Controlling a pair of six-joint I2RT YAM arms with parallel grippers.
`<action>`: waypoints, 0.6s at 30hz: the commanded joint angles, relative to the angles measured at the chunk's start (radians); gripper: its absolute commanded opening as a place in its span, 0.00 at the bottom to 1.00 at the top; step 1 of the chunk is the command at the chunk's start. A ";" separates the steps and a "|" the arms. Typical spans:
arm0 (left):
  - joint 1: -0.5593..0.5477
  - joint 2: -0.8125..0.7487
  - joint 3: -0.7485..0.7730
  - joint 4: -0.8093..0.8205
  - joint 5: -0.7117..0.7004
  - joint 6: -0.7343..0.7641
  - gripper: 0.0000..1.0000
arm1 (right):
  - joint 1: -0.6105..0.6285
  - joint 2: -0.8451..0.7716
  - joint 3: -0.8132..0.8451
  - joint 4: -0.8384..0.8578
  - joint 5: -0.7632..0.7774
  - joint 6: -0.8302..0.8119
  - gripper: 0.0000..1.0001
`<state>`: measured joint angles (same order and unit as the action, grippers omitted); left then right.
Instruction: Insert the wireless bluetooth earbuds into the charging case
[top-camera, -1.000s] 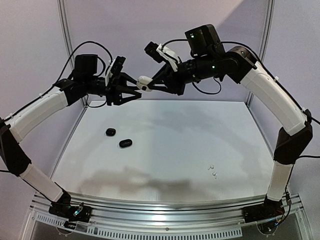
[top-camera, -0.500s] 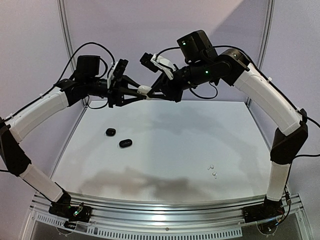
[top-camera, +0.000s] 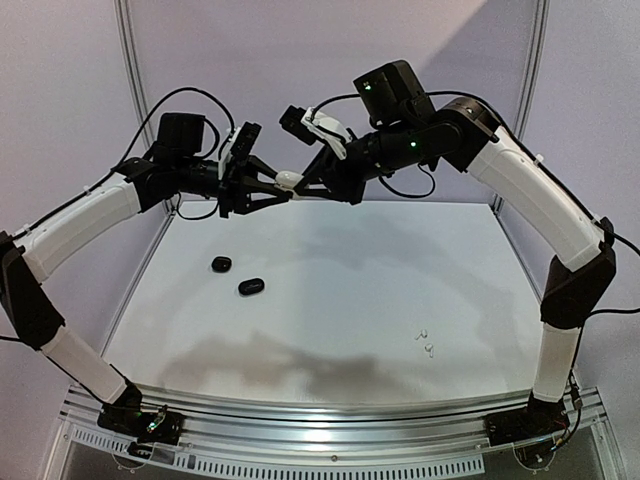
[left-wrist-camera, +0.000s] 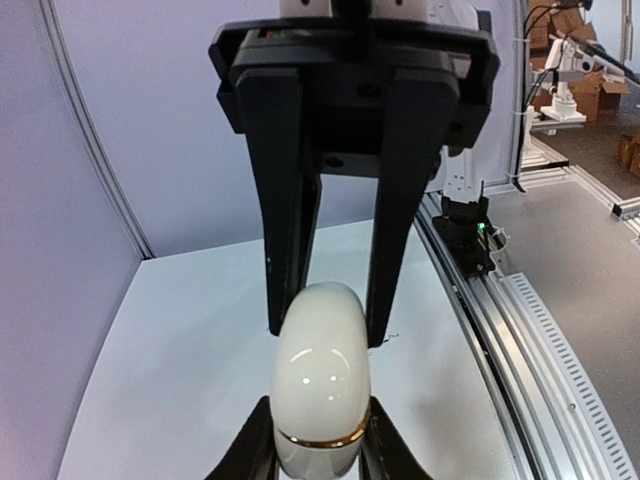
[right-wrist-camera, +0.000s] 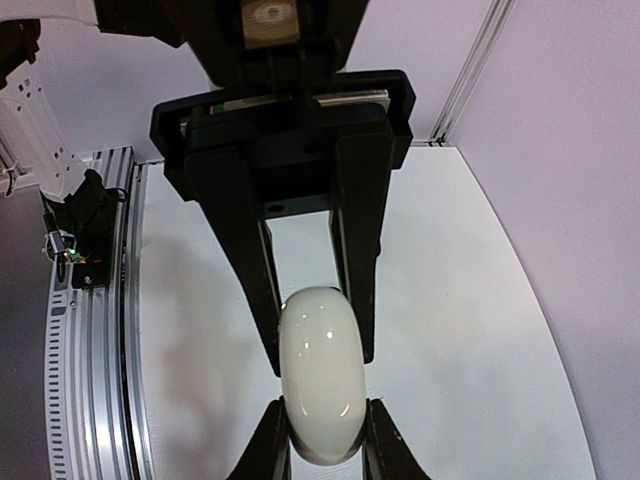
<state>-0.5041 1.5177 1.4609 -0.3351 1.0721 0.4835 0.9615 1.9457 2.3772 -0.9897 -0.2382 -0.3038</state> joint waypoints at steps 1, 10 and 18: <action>-0.013 0.029 0.035 -0.058 -0.006 0.005 0.21 | 0.002 -0.007 0.022 0.014 0.014 0.002 0.00; -0.013 0.019 0.020 -0.011 -0.015 -0.007 0.00 | 0.003 0.002 0.015 0.024 0.042 0.017 0.06; -0.013 -0.005 0.003 -0.021 -0.023 0.117 0.00 | -0.007 0.013 -0.013 0.073 0.141 0.048 0.42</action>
<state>-0.5041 1.5265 1.4746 -0.3382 1.0531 0.5163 0.9615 1.9457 2.3741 -0.9615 -0.1589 -0.2844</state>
